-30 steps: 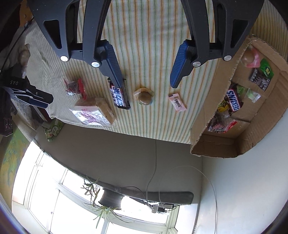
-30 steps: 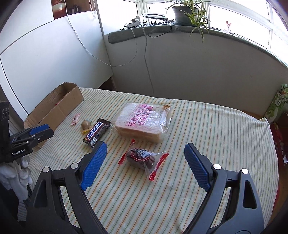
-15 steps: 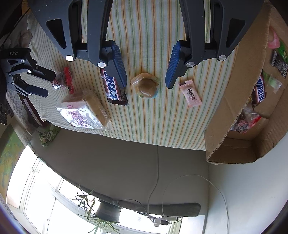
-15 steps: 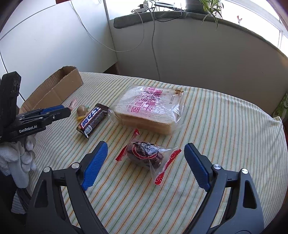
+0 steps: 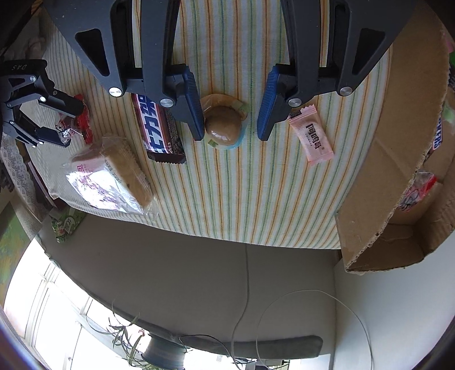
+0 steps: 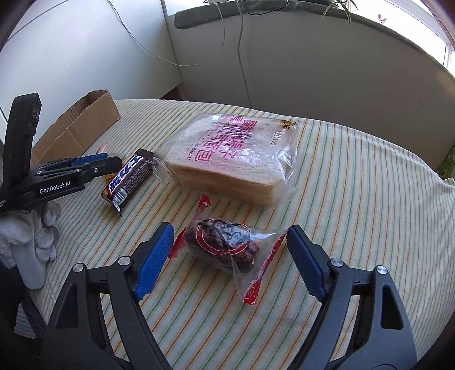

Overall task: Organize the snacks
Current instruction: 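Grasp the red-ended clear candy bag with the right tool while the left tool grasps another round brown candy, then carry the candy bag and round candy into the box and open both tools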

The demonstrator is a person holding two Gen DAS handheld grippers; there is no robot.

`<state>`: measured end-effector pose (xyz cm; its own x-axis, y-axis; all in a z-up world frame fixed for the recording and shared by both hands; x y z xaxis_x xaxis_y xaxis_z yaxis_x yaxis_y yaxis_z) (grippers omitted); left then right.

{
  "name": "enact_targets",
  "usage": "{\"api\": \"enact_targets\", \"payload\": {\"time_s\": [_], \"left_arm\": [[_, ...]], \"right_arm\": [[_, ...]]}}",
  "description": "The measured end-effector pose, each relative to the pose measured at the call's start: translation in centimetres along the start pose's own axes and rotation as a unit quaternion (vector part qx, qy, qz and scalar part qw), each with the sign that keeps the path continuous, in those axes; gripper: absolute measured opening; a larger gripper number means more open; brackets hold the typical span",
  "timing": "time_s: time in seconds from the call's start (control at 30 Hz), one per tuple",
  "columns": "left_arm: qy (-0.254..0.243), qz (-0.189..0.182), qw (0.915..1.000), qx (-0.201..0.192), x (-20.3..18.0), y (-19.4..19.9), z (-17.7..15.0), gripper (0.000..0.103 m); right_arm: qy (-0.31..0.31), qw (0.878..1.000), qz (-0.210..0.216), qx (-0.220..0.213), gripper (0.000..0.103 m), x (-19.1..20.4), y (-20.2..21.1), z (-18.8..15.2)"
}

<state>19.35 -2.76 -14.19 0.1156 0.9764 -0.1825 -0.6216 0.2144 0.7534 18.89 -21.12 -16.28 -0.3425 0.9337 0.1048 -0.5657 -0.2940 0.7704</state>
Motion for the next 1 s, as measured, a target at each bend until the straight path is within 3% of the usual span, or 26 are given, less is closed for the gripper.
{"api": "enact_targets", "payload": {"time_s": [0.1, 0.4, 0.5, 1.0], "left_arm": [[-0.003, 0.005, 1.0000, -0.001, -0.1, 0.0, 0.1, 0.029], [-0.014, 0.006, 0.9999, -0.004, -0.6, 0.3, -0.1, 0.028], [-0.015, 0.003, 0.9999, -0.008, -0.6, 0.8, -0.2, 0.028], [-0.013, -0.004, 0.9987, -0.050, -0.3, 5.3, -0.6, 0.028]], "right_arm": [[0.002, 1.000, -0.004, 0.001, 0.078, 0.2, -0.1, 0.0], [0.018, 1.000, -0.016, -0.003, 0.070, 1.1, 0.3, -0.2], [0.017, 1.000, -0.006, -0.001, 0.057, 1.3, 0.4, -0.3], [0.023, 0.999, -0.011, -0.027, 0.055, 2.5, 3.7, 0.2]]}}
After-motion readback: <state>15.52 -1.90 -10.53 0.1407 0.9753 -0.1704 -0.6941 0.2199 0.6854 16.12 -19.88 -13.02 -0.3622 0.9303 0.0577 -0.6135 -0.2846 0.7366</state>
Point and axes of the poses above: each gripper's, at about its wrist camera, not at the fingertips, and y roughly against the way its jaws point, x to its left, z to its top, the point moved 2 cm from there along -y, roughly the way its jaws point, and after that the axes turned 1 degree about -x, right-handed, at the moved point
